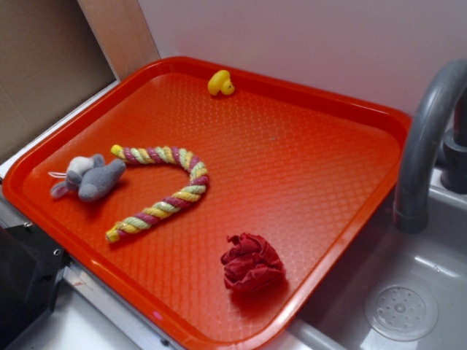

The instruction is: Grab the red paper.

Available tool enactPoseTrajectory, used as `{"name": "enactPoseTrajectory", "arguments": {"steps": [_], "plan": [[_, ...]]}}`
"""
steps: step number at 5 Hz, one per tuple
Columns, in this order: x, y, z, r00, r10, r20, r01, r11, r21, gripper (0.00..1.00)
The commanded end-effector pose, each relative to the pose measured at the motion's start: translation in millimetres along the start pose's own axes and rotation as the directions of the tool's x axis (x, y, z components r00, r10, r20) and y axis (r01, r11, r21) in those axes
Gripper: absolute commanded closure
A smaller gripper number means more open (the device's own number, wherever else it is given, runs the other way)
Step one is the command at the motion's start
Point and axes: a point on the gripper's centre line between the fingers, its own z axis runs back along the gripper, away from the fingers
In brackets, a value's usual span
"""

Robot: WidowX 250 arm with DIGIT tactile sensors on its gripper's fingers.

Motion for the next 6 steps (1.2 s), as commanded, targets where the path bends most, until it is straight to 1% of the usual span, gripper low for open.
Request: {"name": "enactPoseTrajectory", "arguments": {"steps": [1, 2, 3, 4, 5, 6], "plan": [[0, 0, 0, 1.000, 0.000, 0.000, 0.000, 1.000, 0.000, 0.00], [18, -9, -16, 0.966, -0.245, 0.085, 0.249, 0.968, -0.035, 0.00], [35, -24, -29, 0.866, -0.477, 0.148, 0.484, 0.875, -0.014, 0.00], [52, -56, -57, 0.711, -0.673, 0.203, 0.687, 0.727, 0.006, 0.00], [54, -105, -89, 0.523, -0.810, 0.264, 0.843, 0.537, -0.022, 0.00], [39, -141, -117, 0.329, -0.894, 0.303, 0.944, 0.315, -0.094, 0.00]]}}
